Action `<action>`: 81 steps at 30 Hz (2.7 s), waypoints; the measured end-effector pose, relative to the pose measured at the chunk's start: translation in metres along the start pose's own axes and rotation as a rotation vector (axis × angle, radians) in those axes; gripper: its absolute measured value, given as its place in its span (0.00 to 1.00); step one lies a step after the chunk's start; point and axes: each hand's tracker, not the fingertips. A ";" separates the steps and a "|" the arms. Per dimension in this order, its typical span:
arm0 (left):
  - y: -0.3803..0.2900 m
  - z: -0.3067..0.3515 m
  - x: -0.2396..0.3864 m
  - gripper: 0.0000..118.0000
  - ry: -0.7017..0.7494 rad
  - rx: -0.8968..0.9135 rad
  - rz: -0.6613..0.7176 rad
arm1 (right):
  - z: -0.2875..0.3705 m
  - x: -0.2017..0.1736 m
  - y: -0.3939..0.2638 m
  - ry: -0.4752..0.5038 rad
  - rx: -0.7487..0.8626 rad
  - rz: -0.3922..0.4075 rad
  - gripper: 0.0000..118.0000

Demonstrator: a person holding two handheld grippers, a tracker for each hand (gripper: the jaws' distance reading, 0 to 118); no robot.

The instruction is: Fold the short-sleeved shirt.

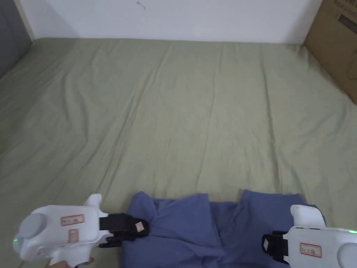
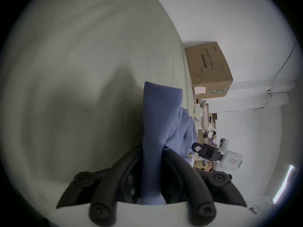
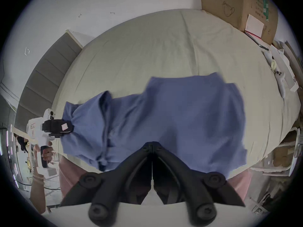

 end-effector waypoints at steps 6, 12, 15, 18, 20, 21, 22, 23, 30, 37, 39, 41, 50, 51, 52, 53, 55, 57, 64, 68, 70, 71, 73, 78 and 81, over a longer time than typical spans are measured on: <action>0.014 0.083 -0.026 0.10 0.184 0.068 -0.016 | -0.002 0.003 0.002 -0.006 0.013 -0.015 0.00; 0.004 0.112 -0.002 0.10 0.308 0.104 0.008 | -0.003 0.010 -0.005 -0.003 0.011 -0.039 0.00; 0.000 0.110 0.037 0.10 0.309 0.135 0.017 | 0.001 0.017 -0.008 0.003 0.015 -0.054 0.00; 0.006 0.108 0.083 0.10 0.301 0.177 -0.033 | 0.006 0.030 -0.010 0.016 0.035 -0.086 0.00; 0.005 0.096 0.120 0.10 0.318 0.175 -0.086 | 0.011 0.040 -0.011 0.019 0.050 -0.100 0.00; 0.011 0.089 0.127 0.10 0.340 0.167 -0.116 | 0.014 0.045 -0.011 0.016 0.056 -0.108 0.00; 0.010 0.078 0.144 0.10 0.362 0.163 -0.155 | 0.017 0.052 -0.012 0.013 0.062 -0.112 0.00; 0.008 0.066 0.158 0.10 0.361 0.162 -0.177 | 0.020 0.057 -0.012 0.010 0.070 -0.118 0.00; 0.001 -0.058 0.202 0.10 0.286 -0.046 -0.266 | 0.037 0.097 -0.021 -0.011 0.114 -0.196 0.00; -0.021 -0.177 0.217 0.15 0.305 -0.204 -0.279 | 0.035 0.123 -0.041 -0.018 0.097 -0.270 0.00; -0.018 -0.192 0.212 0.50 0.209 -0.254 -0.240 | 0.033 0.126 -0.044 -0.038 0.085 -0.277 0.00; -0.018 -0.197 0.208 0.95 0.158 -0.290 -0.187 | 0.033 0.128 -0.047 -0.050 0.078 -0.273 0.00; -0.002 -0.126 0.187 0.04 0.323 -0.023 -0.284 | 0.032 0.119 -0.042 -0.037 0.086 -0.261 0.00; -0.002 -0.122 0.180 0.02 0.347 -0.003 -0.285 | 0.033 0.116 -0.041 -0.027 0.093 -0.255 0.00; -0.004 -0.121 0.175 0.01 0.348 -0.013 -0.310 | 0.033 0.114 -0.040 -0.018 0.096 -0.251 0.00; -0.005 -0.122 0.169 0.00 0.352 -0.018 -0.366 | 0.032 0.111 -0.039 -0.014 0.099 -0.247 0.00; -0.011 -0.130 0.159 0.00 0.266 -0.043 -0.365 | 0.031 0.106 -0.036 -0.009 0.102 -0.237 0.00; -0.024 -0.142 0.161 0.00 0.168 -0.072 -0.281 | 0.029 0.103 -0.034 -0.008 0.093 -0.234 0.00; -0.055 -0.215 0.157 0.00 0.126 -0.233 -0.324 | 0.029 0.107 -0.035 -0.011 0.089 -0.236 0.00; -0.078 -0.237 0.168 0.00 0.079 -0.299 -0.312 | 0.030 0.118 -0.039 -0.023 0.084 -0.255 0.00; -0.083 -0.243 0.172 0.00 0.124 -0.306 -0.381 | 0.030 0.120 -0.040 -0.033 0.079 -0.259 0.00; -0.083 -0.244 0.173 0.00 0.108 -0.306 -0.352 | 0.030 0.122 -0.041 -0.036 0.078 -0.260 0.00; -0.088 -0.250 0.180 0.00 0.090 -0.331 -0.333 | 0.031 0.123 -0.042 -0.036 0.079 -0.265 0.00; -0.097 -0.275 0.179 0.00 0.122 -0.384 -0.432 | 0.031 0.122 -0.043 -0.039 0.077 -0.263 0.00; -0.101 -0.272 0.180 0.00 0.122 -0.378 -0.441 | 0.033 0.119 -0.041 -0.036 0.077 -0.255 0.00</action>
